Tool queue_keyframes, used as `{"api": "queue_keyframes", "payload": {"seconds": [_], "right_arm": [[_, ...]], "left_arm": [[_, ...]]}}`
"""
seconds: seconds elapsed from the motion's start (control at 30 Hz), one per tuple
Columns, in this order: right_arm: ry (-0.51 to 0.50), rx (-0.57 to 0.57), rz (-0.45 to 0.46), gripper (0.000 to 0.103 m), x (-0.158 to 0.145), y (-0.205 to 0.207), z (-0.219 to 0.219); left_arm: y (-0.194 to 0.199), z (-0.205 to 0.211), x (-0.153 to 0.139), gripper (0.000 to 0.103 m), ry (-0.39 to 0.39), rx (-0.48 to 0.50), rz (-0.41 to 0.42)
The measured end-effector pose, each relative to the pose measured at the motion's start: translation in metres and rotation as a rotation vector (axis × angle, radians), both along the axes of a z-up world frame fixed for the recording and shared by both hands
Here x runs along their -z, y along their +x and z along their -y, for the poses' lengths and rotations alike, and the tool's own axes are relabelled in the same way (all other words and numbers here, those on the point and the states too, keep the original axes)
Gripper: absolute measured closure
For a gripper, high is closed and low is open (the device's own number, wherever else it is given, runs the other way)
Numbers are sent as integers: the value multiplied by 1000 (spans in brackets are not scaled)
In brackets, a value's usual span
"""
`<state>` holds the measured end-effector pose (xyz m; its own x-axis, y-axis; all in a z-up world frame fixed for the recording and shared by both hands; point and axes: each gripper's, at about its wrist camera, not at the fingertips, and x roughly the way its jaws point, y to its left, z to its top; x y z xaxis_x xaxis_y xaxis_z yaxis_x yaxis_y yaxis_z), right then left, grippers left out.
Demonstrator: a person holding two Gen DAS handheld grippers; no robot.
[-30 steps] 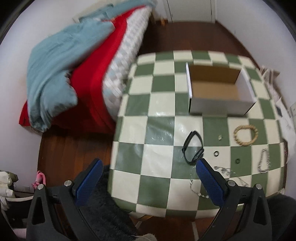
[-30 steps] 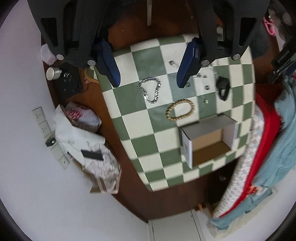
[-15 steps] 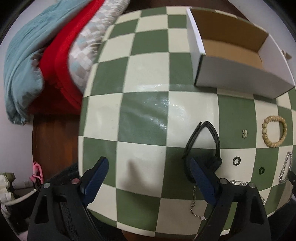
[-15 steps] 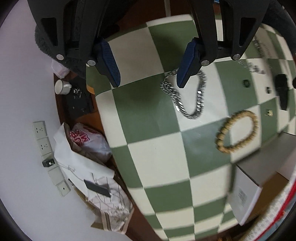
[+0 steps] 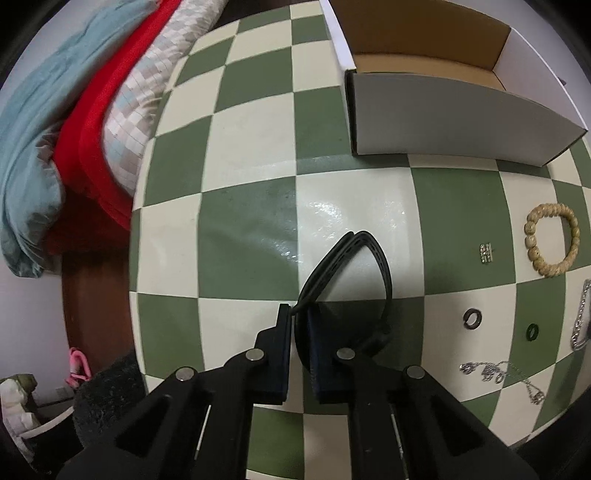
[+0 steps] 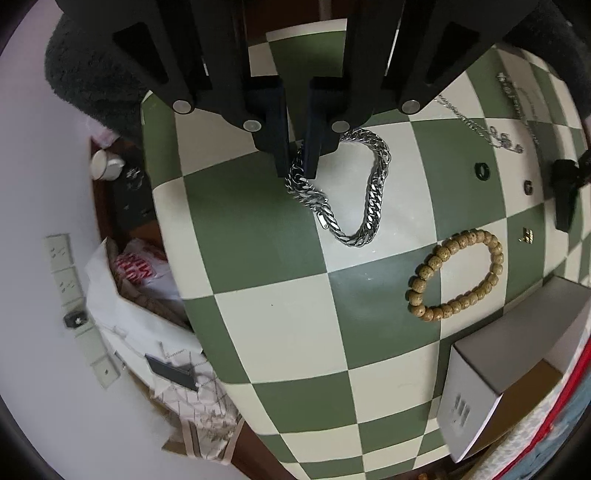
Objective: Organize jewelry
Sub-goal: 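Grasp the black watch band with the left tool while the right tool grasps the silver chain bracelet, then carry the black watch band with the left tool while the right tool carries the chain bracelet to the box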
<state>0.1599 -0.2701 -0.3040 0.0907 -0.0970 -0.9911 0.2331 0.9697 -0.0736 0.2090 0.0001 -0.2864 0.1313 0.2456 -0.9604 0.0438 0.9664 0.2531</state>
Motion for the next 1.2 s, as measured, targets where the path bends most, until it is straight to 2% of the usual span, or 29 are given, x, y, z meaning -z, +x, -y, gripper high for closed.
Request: {"api": "queue_keyframes", "payload": {"seconds": [0.13, 0.27, 0.53, 0.73, 0.97, 1.2], "right_arm": [[2, 22, 48, 100, -8, -3, 5], [-56, 24, 128, 100, -29, -7, 12], [-133, -11, 250, 100, -74, -12, 1], [-166, -67, 343, 100, -106, -11, -24], [-145, -124, 438, 100, -141, 1, -49], [-116, -180, 514, 100, -168, 36, -75]], "left_arm": [[-8, 4, -11, 100, 42, 7, 63], [-19, 13, -30, 100, 54, 12, 132], [-23, 25, -76, 100, 20, 57, 249], [-15, 27, -112, 100, -28, 64, 324], [6, 29, -154, 100, -75, 48, 417], [44, 29, -165, 100, -92, 35, 448]]}}
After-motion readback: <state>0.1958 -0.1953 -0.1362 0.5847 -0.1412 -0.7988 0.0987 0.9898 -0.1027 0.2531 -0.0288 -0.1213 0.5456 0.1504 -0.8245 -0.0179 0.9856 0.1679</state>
